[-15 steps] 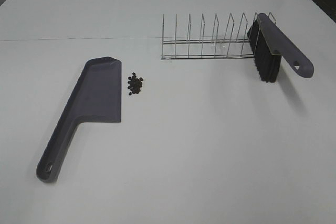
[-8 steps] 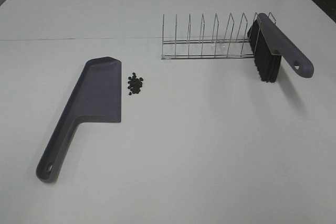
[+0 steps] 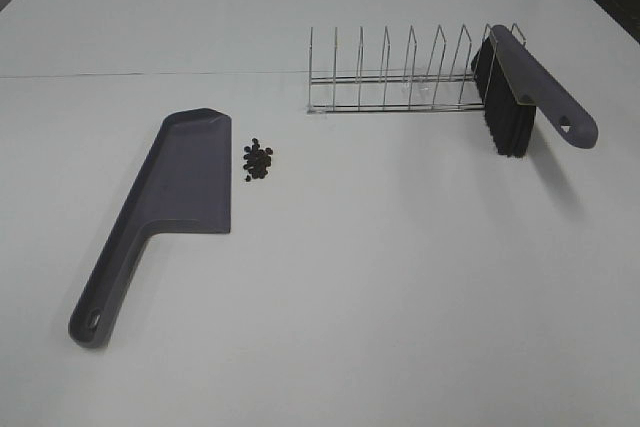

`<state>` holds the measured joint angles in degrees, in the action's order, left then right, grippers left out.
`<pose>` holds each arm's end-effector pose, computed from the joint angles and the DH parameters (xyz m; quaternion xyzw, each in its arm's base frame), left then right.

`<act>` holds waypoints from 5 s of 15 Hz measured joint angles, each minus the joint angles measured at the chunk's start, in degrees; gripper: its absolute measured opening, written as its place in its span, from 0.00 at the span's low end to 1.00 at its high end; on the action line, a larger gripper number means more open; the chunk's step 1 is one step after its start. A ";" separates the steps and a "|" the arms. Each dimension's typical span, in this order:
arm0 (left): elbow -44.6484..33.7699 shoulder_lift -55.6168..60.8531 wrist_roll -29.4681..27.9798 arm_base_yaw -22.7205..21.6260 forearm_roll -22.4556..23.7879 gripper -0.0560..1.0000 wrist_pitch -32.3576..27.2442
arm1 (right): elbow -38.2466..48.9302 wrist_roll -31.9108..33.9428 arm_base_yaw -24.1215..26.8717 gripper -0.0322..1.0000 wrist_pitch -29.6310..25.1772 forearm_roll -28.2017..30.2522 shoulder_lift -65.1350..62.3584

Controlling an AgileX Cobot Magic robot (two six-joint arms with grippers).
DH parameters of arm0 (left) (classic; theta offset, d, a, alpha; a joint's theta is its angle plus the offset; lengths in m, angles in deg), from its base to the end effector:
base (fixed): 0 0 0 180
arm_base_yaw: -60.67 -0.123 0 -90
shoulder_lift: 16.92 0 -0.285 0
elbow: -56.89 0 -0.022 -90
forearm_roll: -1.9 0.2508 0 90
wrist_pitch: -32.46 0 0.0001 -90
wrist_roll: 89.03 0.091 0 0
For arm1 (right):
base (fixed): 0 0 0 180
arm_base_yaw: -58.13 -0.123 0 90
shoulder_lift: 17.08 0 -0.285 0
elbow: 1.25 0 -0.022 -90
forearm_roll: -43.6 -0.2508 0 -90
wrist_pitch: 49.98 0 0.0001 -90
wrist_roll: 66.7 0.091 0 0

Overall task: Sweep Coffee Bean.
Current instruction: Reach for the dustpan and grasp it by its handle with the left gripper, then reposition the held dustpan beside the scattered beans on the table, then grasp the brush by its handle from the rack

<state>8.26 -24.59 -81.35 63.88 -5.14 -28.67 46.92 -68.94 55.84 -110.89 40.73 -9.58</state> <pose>-0.0062 -0.0094 0.2770 0.0835 0.8489 -0.0411 0.5203 -0.0067 0.0037 0.2791 -0.0348 0.8497 0.0252 0.5254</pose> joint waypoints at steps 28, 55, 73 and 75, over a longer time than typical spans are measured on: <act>19.37 -64.97 -0.40 0.00 -6.13 0.69 27.10 | 0.00 0.00 0.00 0.57 0.00 -0.06 0.00; 30.19 -114.08 -14.67 15.36 -1.72 0.44 23.43 | 0.00 0.00 0.00 0.57 0.00 -0.06 0.00; 30.19 -101.53 -21.49 15.41 3.09 0.35 25.73 | -1.15 0.00 0.00 0.57 5.90 -0.06 7.28; 30.19 -101.53 -21.49 15.41 3.15 0.35 25.73 | -1.72 0.00 0.00 0.57 14.15 -0.06 15.99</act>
<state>38.46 -126.12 -102.83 79.29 -1.99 -2.94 45.20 -68.94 55.84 -96.74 40.67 6.41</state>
